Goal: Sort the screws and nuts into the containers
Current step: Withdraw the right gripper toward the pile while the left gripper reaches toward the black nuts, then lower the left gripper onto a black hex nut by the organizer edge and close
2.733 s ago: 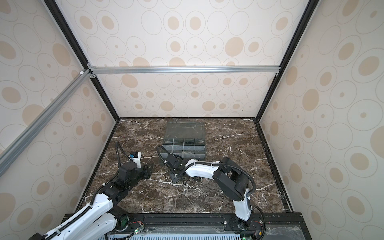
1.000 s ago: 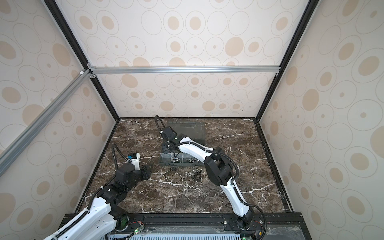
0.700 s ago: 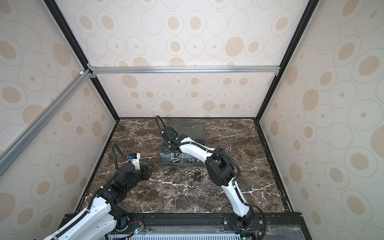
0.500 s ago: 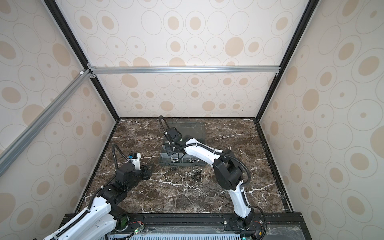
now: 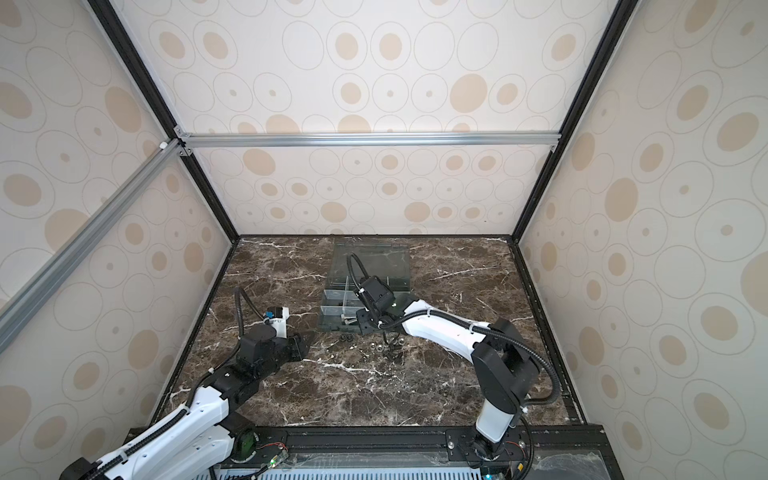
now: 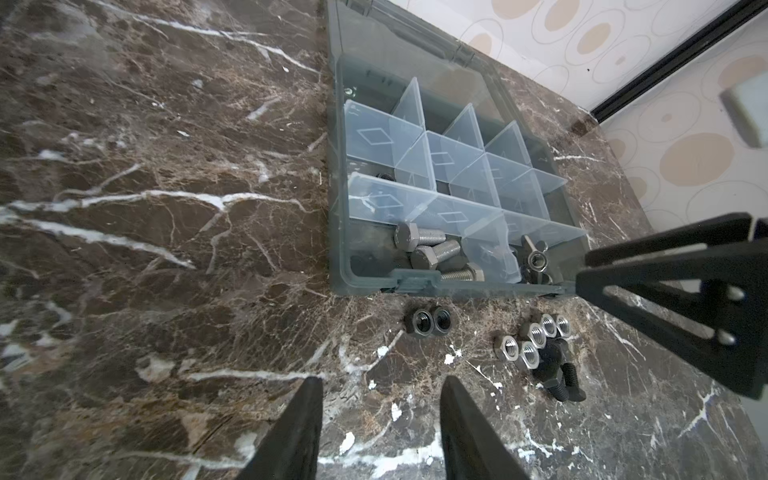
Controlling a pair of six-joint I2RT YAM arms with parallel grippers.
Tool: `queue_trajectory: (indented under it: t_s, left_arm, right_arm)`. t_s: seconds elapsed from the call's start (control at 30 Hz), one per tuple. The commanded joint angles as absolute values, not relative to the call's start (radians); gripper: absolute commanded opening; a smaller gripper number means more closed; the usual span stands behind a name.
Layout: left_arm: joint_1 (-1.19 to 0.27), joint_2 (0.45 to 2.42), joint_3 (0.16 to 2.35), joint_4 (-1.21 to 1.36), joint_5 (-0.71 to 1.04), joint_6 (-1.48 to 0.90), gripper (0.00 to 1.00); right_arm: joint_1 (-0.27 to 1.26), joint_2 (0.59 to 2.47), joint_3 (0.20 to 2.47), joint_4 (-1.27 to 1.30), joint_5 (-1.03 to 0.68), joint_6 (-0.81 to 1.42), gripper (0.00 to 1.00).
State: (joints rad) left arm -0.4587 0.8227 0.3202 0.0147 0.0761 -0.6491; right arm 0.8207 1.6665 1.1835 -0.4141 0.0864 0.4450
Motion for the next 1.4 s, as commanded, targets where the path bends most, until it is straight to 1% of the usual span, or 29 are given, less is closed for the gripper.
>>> queue_trajectory:
  t_s: [0.0,0.27,0.53,0.77,1.1,1.37]
  left_arm:
    - [-0.471,0.856,0.316,0.079,0.098,-0.675,0.45]
    - [-0.543,1.004,0.352,0.128,0.074,-0.652,0.45]
    - [-0.624,1.193,0.444,0.147,0.033,-0.605,0.45]
    - [-0.667,1.331,0.534,0.128,-0.003,-0.554,0.44]
    - [-0.676,1.440,0.601,0.132,-0.021,-0.535,0.43]
    - [-0.680,1.488,0.621,0.152,-0.055,-0.569,0.38]
  right_arm:
    - [0.830,1.613,1.127,-0.384,0.116,0.509,0.45]
    - [0.837,1.530,1.016,-0.368,0.156,0.571,0.45]
    - [0.837,1.493,0.979,-0.377,0.174,0.589,0.45]
    - [0.836,1.474,0.960,-0.380,0.185,0.602,0.46]
    - [0.838,1.441,0.919,-0.377,0.193,0.628,0.46]
    - [0.837,1.431,0.904,-0.377,0.189,0.637,0.46]
